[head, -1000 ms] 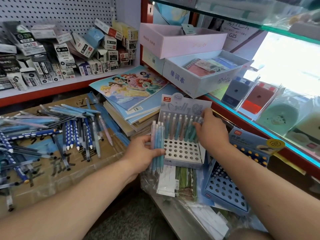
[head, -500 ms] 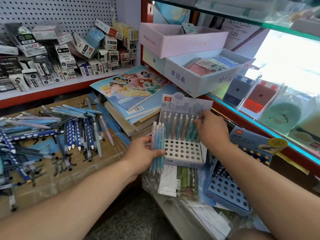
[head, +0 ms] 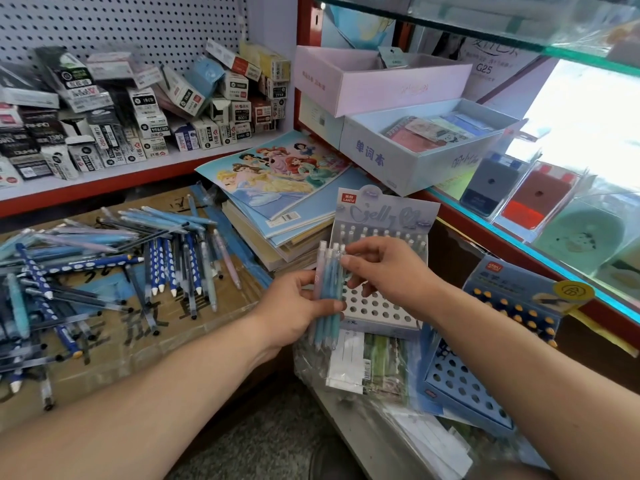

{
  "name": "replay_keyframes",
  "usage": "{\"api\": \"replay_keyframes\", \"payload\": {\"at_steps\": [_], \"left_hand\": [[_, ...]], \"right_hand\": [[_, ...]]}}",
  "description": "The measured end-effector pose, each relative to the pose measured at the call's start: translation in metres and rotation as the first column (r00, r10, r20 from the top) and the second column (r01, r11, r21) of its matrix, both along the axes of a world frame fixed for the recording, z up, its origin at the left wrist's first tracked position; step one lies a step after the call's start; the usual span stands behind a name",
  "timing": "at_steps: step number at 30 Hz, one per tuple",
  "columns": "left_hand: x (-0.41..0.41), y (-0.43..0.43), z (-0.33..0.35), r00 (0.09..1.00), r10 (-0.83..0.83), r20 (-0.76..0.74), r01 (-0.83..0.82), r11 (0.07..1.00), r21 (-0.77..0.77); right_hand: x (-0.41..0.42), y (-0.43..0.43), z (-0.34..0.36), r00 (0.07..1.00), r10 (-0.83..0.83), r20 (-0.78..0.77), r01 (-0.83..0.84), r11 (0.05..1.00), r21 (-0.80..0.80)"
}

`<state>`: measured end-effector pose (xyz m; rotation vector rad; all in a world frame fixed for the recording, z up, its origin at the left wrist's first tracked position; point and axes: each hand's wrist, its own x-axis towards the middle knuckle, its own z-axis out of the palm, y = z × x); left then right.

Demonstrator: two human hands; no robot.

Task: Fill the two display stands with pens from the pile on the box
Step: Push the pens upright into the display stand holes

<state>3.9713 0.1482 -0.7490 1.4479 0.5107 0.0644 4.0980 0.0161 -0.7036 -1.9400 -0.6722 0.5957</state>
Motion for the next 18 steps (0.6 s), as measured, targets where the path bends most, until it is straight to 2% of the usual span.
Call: {"api": "replay_keyframes", "payload": {"at_steps": [4, 6, 8, 11, 16, 18], "left_hand": [[-0.005, 0.004, 0.003, 1.000, -0.001, 0.006, 0.001, 1.000, 0.010], [-0.006, 0.007, 0.003, 0.999, 0.043, 0.017, -0.044, 0.997, 0.057], [-0.007, 0.012, 0.002, 0.995, 0.102, 0.021, -0.104, 0.989, 0.108], [-0.010, 0.019, 0.002, 0.989, 0.149, -0.003, -0.147, 0.976, 0.159], [-0.016, 0.022, 0.001, 0.989, 0.147, -0.014, -0.142, 0.975, 0.168], [-0.018, 0.021, 0.001, 0.991, 0.134, -0.020, -0.129, 0.974, 0.184]], "right_hand": [[-0.003, 0.006, -0.003, 0.996, -0.005, -0.094, 0.009, 0.999, 0.045], [0.000, 0.009, -0.002, 0.996, -0.051, -0.077, 0.057, 0.995, 0.077], [0.007, 0.010, 0.002, 0.988, -0.150, 0.023, 0.146, 0.981, 0.127], [0.016, 0.010, 0.002, 0.927, -0.253, 0.276, 0.221, 0.965, 0.143], [0.010, 0.016, -0.008, 0.852, -0.194, 0.486, 0.198, 0.979, 0.043], [0.011, 0.018, -0.011, 0.836, -0.180, 0.519, 0.204, 0.979, 0.012]]}}
